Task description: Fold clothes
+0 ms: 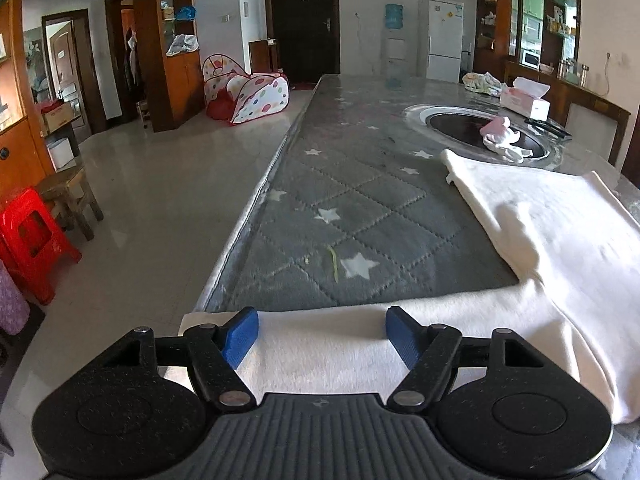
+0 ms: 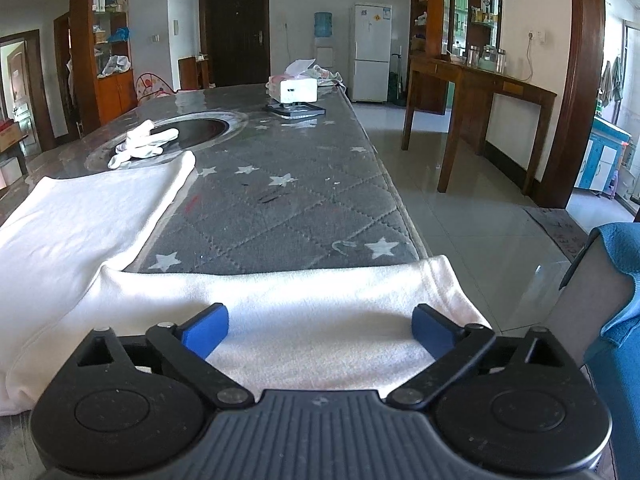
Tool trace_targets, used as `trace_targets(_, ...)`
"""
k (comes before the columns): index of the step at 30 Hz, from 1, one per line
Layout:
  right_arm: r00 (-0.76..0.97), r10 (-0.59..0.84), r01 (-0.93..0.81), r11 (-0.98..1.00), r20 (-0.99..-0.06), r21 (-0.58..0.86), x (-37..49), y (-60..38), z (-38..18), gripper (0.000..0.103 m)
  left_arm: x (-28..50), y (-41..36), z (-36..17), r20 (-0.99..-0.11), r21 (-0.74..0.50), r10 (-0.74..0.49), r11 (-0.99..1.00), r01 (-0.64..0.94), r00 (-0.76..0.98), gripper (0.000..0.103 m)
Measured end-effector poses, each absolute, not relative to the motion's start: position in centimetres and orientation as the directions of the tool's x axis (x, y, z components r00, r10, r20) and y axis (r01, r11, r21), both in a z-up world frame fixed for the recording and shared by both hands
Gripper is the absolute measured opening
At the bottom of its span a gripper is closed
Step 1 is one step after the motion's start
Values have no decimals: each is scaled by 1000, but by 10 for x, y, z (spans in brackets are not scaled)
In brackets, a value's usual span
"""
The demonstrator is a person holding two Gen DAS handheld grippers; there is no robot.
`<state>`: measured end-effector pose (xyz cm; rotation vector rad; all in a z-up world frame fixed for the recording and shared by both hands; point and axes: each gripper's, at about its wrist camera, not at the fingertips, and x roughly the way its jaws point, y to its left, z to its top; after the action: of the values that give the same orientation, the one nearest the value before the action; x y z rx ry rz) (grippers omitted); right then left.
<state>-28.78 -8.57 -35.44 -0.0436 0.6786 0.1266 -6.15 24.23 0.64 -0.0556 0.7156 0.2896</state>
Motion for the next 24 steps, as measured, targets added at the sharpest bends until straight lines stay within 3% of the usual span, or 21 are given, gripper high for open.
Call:
trace_targets(11,767,103,-131,991,-634,2,-287,-86,-355,103,-40,238,5,-622,181,310,950,-253,719,83)
trace_targets(18,767,103,-131,991,-634,3,-287,-86,-355,103,-29,222,1,-549,383,388,904,-190,740,90)
trace_targets(24,766,105,-131,991,-634,5,-287,-86,-356,103,-26,220,16,-531,365,422,897,-250,735,88)
